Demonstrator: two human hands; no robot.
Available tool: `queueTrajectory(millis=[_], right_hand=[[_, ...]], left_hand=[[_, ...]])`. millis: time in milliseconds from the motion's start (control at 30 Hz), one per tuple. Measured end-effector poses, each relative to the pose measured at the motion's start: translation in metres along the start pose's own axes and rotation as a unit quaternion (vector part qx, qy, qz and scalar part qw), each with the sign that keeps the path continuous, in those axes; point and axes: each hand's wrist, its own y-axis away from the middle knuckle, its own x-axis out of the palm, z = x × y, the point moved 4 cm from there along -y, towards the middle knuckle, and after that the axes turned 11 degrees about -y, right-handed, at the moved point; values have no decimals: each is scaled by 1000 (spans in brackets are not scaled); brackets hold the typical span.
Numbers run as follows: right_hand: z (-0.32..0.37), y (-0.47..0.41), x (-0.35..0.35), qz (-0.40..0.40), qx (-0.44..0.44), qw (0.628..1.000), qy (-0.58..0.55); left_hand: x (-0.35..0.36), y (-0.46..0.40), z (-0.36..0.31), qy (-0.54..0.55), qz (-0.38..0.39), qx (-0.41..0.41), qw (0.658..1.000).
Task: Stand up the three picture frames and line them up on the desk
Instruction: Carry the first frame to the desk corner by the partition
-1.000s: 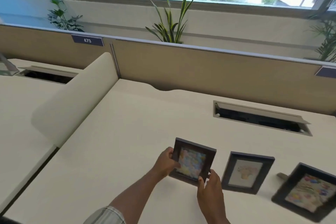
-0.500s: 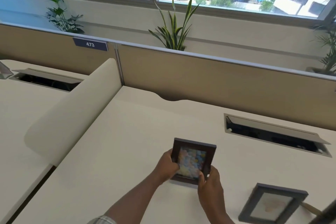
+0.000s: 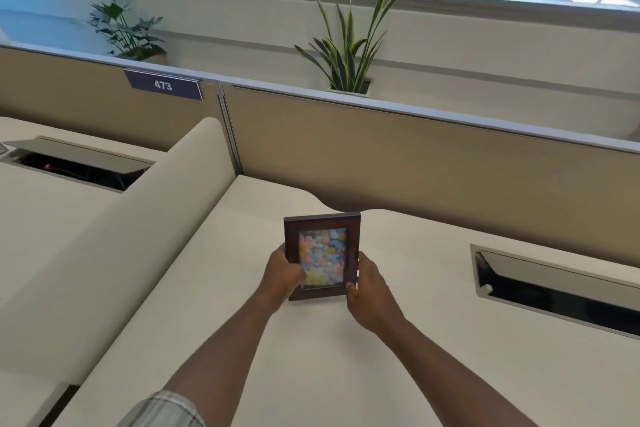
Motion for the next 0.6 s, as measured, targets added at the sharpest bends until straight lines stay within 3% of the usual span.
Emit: queueTrajectory(millis=[267,600], right_hand=[[13,-51,22,10,-31,999,-9],[8,-59,42,58,-2,998,-5]], left_hand=[[-29,-54,-7,1,-14,0,1000],[-41,-64,13,-34,-22,-4,999]])
